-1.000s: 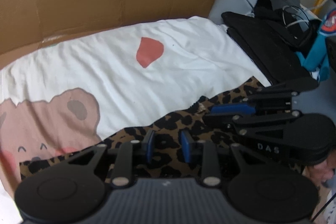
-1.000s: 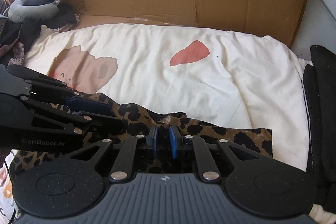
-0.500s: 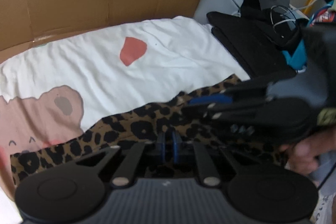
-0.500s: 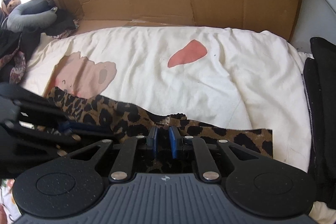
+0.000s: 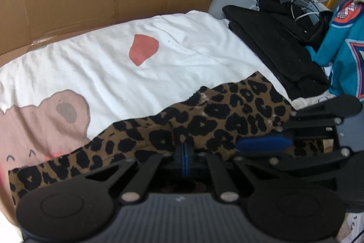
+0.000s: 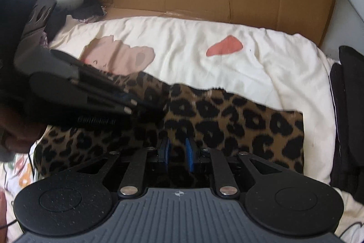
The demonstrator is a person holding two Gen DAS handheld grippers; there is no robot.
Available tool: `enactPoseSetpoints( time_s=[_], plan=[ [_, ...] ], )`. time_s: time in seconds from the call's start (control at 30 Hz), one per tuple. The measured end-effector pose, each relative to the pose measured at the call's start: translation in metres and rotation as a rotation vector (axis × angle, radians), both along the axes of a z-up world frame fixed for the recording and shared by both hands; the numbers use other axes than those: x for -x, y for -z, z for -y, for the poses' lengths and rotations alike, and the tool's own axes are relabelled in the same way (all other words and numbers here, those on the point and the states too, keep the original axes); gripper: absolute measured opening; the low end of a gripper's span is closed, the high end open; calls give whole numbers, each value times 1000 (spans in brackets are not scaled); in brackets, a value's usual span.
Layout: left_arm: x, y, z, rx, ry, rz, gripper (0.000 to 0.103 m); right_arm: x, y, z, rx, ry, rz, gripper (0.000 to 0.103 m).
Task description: Fold clothes
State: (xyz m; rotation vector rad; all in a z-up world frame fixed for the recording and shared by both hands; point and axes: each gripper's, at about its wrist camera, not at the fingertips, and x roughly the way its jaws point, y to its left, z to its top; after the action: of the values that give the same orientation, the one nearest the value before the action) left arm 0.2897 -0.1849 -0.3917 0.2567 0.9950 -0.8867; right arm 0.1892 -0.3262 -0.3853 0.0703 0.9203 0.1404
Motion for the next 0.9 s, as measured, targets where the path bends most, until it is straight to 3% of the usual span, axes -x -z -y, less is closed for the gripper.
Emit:
enactPoseSetpoints(
  time_s=[0.13,0.37,0.6,0.9],
  plan=[
    [1,0,3,-22,10,12,3,22,2,6,39,-15,3,36],
    [1,0,4,-30,17,18,3,53,6,41,105,70,-28,36],
    [8,-8,9,-57,15,52,3,71,-6,63,69,175,-7,35],
    [44,-51,-6,48,21,66,6,84,-27,28,1,108,45,35]
  ],
)
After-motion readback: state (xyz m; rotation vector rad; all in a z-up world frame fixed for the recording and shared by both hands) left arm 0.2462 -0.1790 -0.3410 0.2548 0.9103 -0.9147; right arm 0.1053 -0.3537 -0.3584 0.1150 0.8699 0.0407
